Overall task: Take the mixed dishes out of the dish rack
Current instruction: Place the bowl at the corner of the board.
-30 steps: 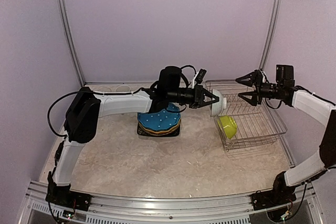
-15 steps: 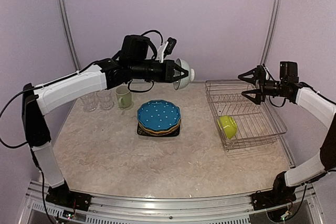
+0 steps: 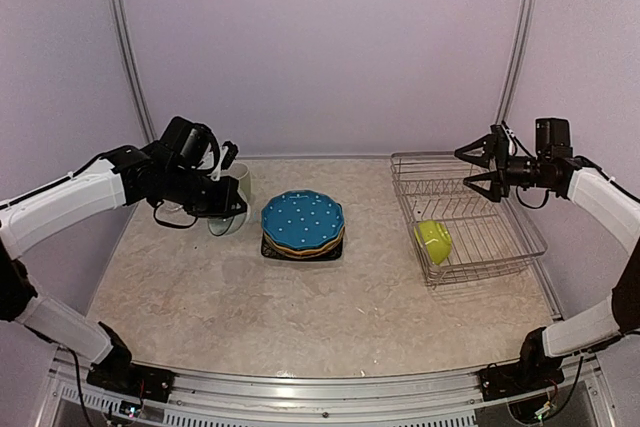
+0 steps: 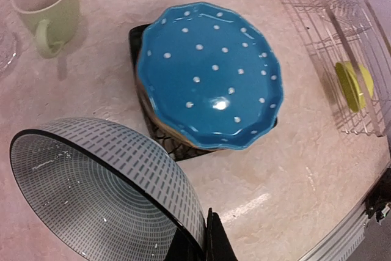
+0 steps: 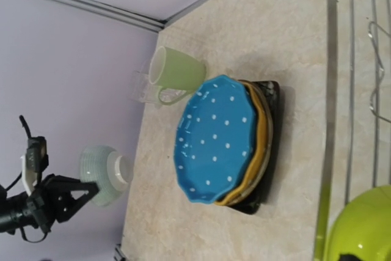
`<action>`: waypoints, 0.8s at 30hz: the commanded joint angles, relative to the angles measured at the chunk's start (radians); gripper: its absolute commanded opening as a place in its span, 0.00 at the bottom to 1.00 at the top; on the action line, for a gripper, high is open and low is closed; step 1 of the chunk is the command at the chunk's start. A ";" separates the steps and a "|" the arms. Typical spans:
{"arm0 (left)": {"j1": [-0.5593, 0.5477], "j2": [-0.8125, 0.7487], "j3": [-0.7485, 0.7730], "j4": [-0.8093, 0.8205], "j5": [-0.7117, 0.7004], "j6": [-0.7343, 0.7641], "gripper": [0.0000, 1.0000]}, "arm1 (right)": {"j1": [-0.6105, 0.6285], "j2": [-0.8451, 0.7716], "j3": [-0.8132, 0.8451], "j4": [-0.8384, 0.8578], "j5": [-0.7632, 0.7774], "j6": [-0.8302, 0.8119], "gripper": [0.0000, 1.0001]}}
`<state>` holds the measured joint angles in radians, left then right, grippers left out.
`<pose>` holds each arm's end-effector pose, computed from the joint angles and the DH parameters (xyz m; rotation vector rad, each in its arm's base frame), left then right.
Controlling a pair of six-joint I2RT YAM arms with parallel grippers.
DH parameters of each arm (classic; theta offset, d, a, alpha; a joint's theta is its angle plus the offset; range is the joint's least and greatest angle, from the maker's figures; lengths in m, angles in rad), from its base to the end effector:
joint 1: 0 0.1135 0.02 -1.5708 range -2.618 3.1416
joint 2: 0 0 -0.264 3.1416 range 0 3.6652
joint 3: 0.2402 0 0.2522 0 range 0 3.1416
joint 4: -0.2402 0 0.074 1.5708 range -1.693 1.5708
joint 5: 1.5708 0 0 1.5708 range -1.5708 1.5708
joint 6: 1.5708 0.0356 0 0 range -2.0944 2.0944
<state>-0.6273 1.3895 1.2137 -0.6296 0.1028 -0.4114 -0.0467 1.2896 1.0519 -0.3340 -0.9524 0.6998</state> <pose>0.2406 -0.1790 0.3105 0.3156 2.4393 -0.6011 0.2796 0.0160 0.3166 0.2152 2.1688 1.3922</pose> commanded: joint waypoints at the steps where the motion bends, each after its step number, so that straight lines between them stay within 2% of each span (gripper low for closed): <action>1: 0.080 -0.053 -0.069 -0.082 -0.147 -0.023 0.00 | -0.008 -0.016 0.005 -0.076 0.032 -0.069 0.99; 8: 0.161 0.006 -0.103 -0.128 -0.249 -0.048 0.00 | -0.008 -0.009 -0.002 -0.074 0.043 -0.068 0.99; 24: 0.178 0.331 0.032 -0.163 -0.297 0.016 0.02 | -0.007 -0.032 0.007 -0.192 0.120 -0.138 0.99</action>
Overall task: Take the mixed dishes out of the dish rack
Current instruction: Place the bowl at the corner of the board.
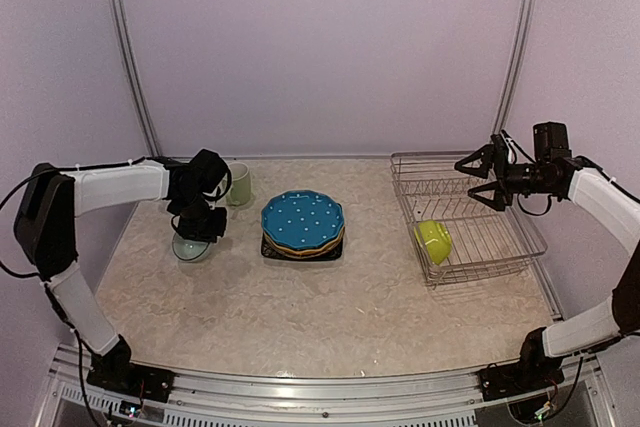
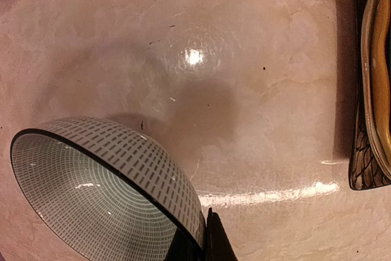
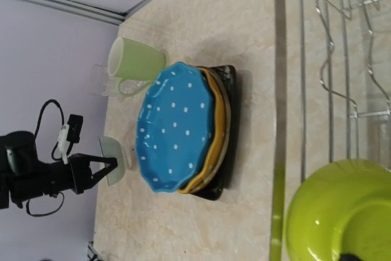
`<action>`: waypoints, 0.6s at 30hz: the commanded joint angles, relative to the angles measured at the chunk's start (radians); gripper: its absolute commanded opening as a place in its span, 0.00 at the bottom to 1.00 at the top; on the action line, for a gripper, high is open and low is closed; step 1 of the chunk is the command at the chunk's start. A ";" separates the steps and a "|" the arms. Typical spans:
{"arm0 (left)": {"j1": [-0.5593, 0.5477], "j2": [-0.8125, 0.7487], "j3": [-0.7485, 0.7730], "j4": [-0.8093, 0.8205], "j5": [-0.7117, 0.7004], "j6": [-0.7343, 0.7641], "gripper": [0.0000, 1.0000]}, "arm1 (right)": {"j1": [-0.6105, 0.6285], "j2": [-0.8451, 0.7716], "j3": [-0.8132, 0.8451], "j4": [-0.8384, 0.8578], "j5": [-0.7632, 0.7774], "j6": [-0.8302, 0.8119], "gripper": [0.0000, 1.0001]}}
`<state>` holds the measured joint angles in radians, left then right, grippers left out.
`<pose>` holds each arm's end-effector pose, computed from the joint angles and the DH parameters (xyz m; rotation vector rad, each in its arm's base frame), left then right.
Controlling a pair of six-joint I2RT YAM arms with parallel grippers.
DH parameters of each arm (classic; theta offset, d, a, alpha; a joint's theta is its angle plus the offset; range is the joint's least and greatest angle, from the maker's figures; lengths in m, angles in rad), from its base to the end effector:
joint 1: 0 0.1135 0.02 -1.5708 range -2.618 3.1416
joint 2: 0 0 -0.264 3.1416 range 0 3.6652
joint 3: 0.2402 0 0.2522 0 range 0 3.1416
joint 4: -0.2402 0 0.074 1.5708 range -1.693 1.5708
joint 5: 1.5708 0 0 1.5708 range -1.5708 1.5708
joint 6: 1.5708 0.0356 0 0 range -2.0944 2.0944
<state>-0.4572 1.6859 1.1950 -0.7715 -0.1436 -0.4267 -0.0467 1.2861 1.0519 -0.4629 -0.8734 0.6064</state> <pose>0.2964 -0.1401 0.2091 0.0114 2.8024 -0.0041 0.2733 0.0145 0.3062 0.2540 2.2589 1.2828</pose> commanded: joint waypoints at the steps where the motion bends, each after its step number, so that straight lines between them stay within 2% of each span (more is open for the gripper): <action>1: 0.008 0.053 0.057 -0.023 -0.058 0.037 0.02 | -0.008 -0.030 0.008 -0.071 0.048 -0.052 0.99; 13: 0.009 0.184 0.118 -0.048 -0.089 0.127 0.07 | -0.008 -0.008 0.053 -0.204 0.111 -0.161 0.99; 18: 0.009 0.185 0.138 -0.060 -0.087 0.131 0.25 | -0.008 0.019 0.105 -0.330 0.198 -0.272 0.99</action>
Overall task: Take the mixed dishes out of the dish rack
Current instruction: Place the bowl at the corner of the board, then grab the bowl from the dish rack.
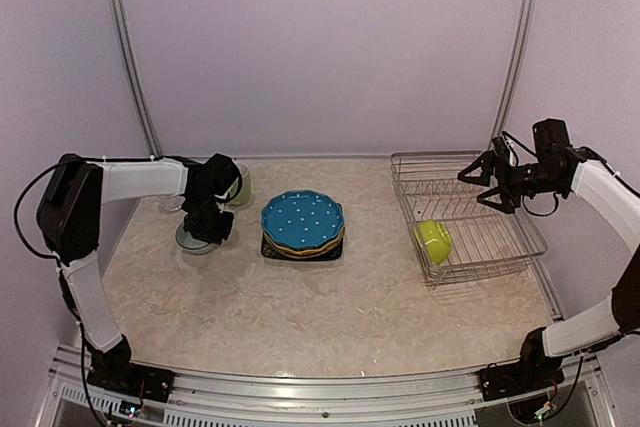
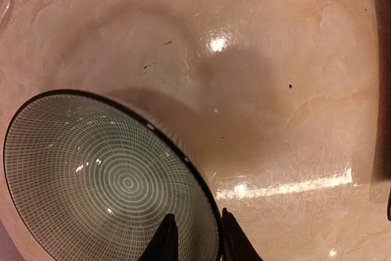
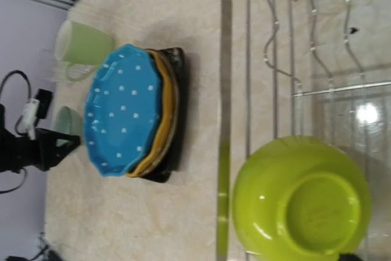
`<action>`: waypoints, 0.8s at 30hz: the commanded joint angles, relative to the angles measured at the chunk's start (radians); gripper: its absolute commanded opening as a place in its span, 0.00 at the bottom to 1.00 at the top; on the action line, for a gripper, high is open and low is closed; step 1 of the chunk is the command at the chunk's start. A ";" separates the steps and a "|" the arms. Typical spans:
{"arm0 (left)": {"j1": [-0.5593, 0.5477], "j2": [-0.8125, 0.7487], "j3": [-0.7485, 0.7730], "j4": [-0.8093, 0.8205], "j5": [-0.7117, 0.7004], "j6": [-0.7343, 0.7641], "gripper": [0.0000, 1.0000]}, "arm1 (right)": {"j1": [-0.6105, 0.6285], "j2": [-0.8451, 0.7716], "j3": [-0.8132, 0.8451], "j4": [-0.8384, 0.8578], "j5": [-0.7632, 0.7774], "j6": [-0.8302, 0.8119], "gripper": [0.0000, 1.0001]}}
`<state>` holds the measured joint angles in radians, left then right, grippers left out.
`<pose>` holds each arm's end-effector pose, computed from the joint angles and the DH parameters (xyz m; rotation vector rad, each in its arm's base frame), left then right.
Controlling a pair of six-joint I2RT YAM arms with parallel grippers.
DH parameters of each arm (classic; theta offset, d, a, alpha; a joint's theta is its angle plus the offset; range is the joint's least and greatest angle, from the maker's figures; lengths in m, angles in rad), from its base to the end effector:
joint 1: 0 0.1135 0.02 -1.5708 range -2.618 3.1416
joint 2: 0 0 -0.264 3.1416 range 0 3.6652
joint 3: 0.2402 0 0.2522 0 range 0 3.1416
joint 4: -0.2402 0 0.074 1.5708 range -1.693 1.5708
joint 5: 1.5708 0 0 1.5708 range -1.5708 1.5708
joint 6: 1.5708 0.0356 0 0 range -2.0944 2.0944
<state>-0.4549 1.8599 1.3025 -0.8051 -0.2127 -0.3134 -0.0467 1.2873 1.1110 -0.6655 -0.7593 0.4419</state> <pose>0.3243 -0.1503 0.1814 0.1706 2.8597 0.1713 0.2652 0.0121 0.3086 0.2217 2.3713 1.0976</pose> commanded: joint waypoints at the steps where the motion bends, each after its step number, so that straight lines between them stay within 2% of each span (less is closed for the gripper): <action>1: 0.007 0.010 0.036 -0.029 -0.017 0.021 0.28 | -0.008 0.018 0.049 -0.142 0.108 -0.119 0.99; 6: 0.006 0.005 0.073 -0.051 -0.010 0.031 0.39 | -0.007 0.009 0.024 -0.173 0.136 -0.150 0.99; 10: -0.009 -0.027 0.097 -0.048 -0.008 0.039 0.54 | -0.006 -0.002 -0.003 -0.213 0.158 -0.179 0.99; 12: -0.024 -0.049 0.100 -0.032 -0.010 0.049 0.65 | -0.005 -0.012 -0.023 -0.228 0.158 -0.186 0.99; 16: -0.052 -0.087 0.103 0.003 -0.018 0.052 0.97 | -0.002 -0.022 -0.070 -0.233 0.135 -0.188 0.99; 24: -0.091 -0.178 0.076 0.128 0.004 0.041 0.99 | 0.036 0.025 -0.106 -0.169 0.146 -0.178 0.99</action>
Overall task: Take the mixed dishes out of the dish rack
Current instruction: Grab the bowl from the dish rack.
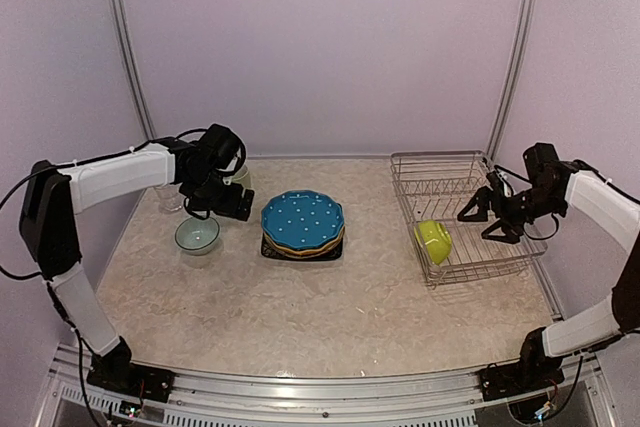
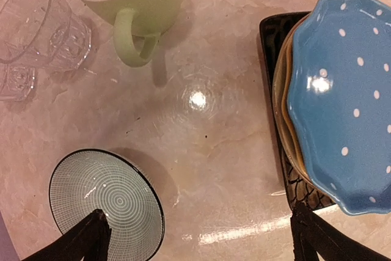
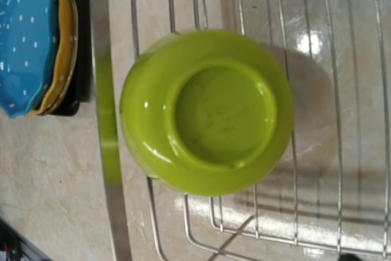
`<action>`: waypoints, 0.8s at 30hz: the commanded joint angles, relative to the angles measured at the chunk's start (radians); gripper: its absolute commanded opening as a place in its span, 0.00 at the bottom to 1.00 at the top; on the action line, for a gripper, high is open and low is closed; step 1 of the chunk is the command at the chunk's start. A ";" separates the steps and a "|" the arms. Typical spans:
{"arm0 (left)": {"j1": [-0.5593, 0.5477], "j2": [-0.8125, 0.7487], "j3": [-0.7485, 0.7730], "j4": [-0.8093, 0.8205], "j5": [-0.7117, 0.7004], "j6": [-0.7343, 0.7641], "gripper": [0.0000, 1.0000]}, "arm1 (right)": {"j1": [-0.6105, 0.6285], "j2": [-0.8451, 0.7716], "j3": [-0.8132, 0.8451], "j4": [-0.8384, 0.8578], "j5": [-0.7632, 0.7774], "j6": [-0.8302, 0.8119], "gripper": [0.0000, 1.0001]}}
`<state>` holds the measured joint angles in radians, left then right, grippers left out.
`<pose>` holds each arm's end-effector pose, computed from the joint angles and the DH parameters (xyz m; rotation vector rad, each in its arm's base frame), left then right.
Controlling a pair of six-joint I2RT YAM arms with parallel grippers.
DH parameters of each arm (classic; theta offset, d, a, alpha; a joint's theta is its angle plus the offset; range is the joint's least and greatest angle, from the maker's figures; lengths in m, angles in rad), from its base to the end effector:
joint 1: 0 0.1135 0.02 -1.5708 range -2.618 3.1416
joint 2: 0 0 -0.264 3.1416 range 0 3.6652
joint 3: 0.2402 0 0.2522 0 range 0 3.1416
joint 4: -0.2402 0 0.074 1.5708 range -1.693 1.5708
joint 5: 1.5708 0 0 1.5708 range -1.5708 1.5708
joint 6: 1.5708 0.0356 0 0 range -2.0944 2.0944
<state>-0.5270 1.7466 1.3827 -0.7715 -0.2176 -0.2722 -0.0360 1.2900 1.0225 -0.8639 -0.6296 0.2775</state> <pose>0.3170 -0.1756 0.2437 0.2740 2.6444 0.0387 0.2433 0.0122 0.2673 0.2223 2.6353 0.9236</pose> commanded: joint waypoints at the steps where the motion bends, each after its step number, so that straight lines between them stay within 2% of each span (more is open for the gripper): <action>1: -0.023 -0.081 -0.009 0.118 0.018 0.002 0.99 | 0.030 0.022 -0.019 0.034 0.027 -0.023 0.99; 7: -0.030 -0.127 -0.025 0.182 0.058 0.010 0.99 | 0.098 -0.039 -0.019 0.080 0.215 -0.164 0.99; 12: -0.030 -0.155 -0.044 0.225 0.084 0.013 0.99 | 0.115 -0.080 -0.018 0.189 0.356 -0.266 0.99; 15: -0.031 -0.154 -0.042 0.228 0.094 0.004 0.99 | 0.119 -0.086 0.001 0.224 0.380 -0.317 0.99; 19: -0.030 -0.148 -0.039 0.233 0.094 0.008 0.99 | 0.120 -0.054 0.027 0.148 0.422 -0.411 0.99; 24: -0.024 -0.150 -0.039 0.239 0.098 0.017 0.99 | 0.157 -0.089 -0.038 0.165 0.391 -0.424 0.99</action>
<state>-0.5526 1.6154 1.3544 -0.5522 -0.1337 -0.2676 0.0868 1.2247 1.0214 -0.6926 -0.2409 -0.0948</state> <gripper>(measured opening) 0.988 0.994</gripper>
